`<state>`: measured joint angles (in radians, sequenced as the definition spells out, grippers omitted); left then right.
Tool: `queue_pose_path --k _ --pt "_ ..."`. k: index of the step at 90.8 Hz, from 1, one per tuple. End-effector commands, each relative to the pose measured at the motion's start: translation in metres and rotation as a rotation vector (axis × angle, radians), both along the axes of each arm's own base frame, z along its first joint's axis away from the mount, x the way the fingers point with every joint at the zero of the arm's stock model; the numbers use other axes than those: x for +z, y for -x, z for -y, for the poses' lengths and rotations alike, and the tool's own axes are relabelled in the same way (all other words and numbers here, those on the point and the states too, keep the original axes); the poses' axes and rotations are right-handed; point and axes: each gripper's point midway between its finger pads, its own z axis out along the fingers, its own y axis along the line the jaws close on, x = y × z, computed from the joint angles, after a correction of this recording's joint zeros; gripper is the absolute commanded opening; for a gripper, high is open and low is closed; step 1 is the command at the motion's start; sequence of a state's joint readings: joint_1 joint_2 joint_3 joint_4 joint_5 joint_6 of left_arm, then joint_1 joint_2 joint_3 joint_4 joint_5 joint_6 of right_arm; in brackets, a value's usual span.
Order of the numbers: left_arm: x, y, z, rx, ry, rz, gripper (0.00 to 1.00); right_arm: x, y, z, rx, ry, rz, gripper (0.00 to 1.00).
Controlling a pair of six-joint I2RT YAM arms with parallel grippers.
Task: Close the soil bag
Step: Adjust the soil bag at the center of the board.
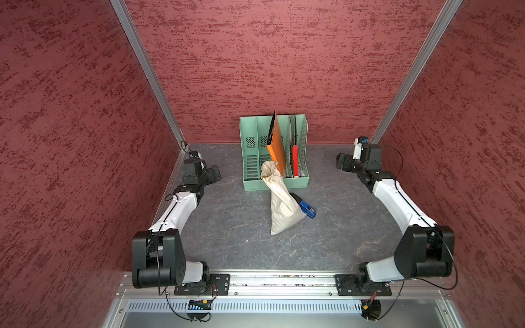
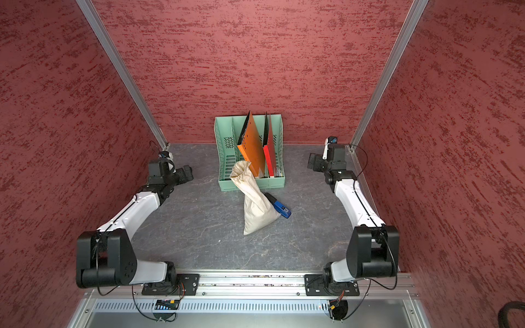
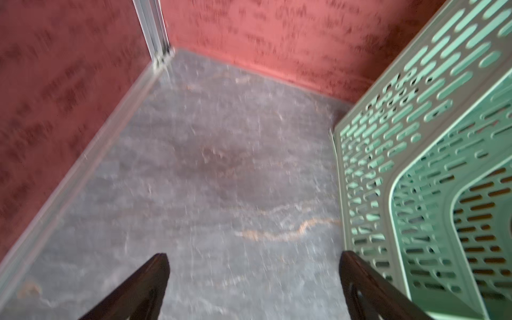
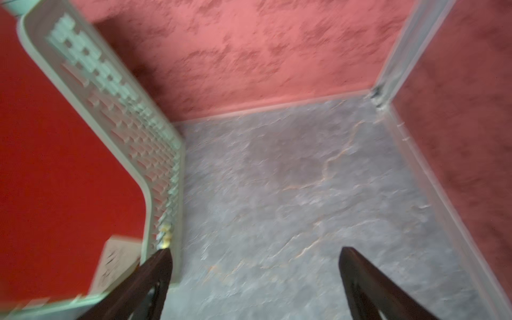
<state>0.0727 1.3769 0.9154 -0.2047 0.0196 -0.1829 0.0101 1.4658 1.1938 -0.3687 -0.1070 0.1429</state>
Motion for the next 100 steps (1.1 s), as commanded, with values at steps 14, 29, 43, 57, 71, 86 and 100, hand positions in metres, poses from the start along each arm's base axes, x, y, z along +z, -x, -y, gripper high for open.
queue_pose_path --k 14,29,43,57,71,86,100 --pt "0.020 0.045 0.056 -0.105 0.359 -0.159 1.00 -0.003 0.083 -0.064 0.220 -0.341 -0.342 0.98" --pt "0.050 0.064 0.084 -0.201 0.483 -0.158 1.00 0.006 0.106 -0.073 0.251 -0.393 -0.426 0.99" --pt "0.078 0.086 0.107 -0.289 0.542 -0.143 1.00 0.005 0.123 -0.078 0.275 -0.423 -0.481 0.98" --pt "0.088 0.111 0.134 -0.366 0.552 -0.182 1.00 0.003 0.136 -0.082 0.282 -0.452 -0.508 0.98" --pt "0.089 0.135 0.160 -0.408 0.556 -0.227 1.00 0.003 0.147 -0.085 0.291 -0.471 -0.507 0.98" --pt "0.091 0.151 0.177 -0.407 0.560 -0.243 1.00 -0.004 0.160 -0.098 0.335 -0.462 -0.531 0.98" --pt "0.094 0.156 0.192 -0.414 0.606 -0.219 1.00 -0.006 0.167 -0.111 0.384 -0.425 -0.545 0.98"
